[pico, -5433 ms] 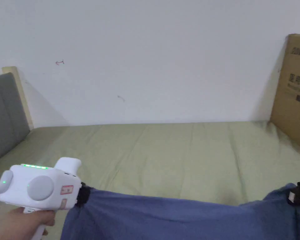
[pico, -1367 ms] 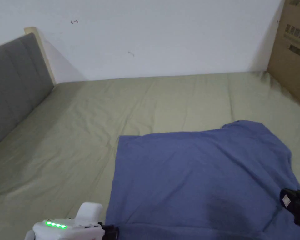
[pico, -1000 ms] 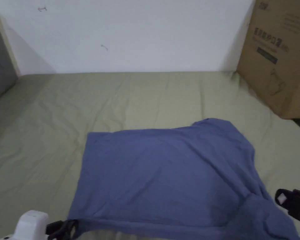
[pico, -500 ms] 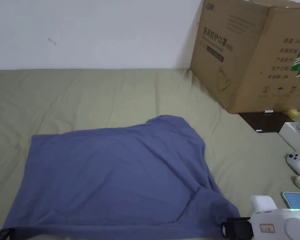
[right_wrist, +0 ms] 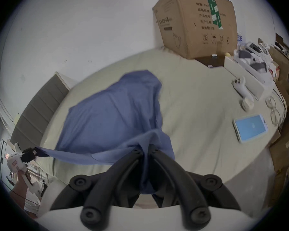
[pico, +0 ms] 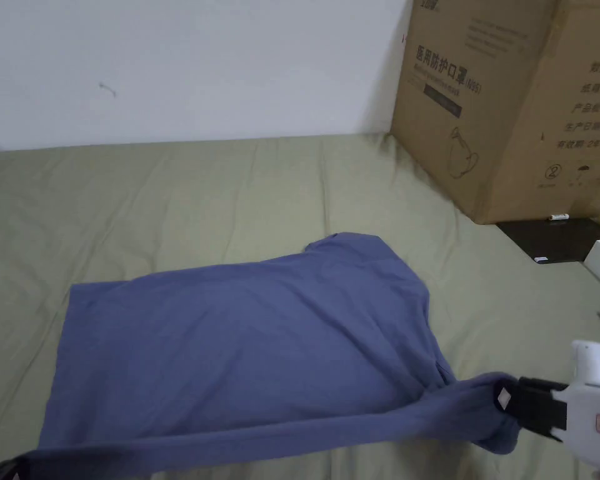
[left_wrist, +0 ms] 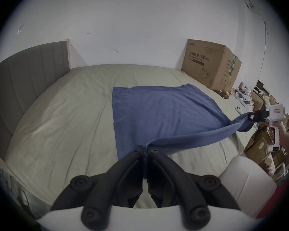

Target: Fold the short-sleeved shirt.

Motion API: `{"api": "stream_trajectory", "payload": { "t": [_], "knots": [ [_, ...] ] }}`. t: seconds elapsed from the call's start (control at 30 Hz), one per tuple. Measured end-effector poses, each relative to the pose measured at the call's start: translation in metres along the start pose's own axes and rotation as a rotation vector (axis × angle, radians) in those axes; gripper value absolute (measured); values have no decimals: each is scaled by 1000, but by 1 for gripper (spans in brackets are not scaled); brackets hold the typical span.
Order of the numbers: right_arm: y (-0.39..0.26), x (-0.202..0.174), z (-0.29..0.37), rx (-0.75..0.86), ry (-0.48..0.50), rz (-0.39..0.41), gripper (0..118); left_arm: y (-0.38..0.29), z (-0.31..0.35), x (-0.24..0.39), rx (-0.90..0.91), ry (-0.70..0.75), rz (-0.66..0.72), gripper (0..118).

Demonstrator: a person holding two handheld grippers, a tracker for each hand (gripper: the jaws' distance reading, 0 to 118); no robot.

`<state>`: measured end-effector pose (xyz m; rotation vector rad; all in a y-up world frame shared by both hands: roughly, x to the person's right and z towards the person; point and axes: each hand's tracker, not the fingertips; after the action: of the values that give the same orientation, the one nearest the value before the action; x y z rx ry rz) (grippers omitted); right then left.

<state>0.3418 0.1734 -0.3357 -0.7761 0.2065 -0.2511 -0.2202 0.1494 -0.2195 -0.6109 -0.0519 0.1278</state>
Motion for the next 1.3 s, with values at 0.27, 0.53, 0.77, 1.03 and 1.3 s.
{"api": "stream_trajectory", "payload": {
  "t": [0.27,0.53,0.77,1.03,1.3],
  "knots": [
    [95,-18,-92,12,-7,41,4,63,-84,-23,-39,36,7,3],
    [125,-7,-225,-110,-94,-39,25,87,-187,-61,-168,45,118,60],
    [103,-22,-171,131,8,-89,112,74,-133,-63,-20,29,192,112],
    [19,-68,-15,330,155,-59,101,32,-17,-4,203,58,196,78],
    [-3,-79,4,236,74,146,0,39,-42,-33,-122,137,171,0]
  ]
}}
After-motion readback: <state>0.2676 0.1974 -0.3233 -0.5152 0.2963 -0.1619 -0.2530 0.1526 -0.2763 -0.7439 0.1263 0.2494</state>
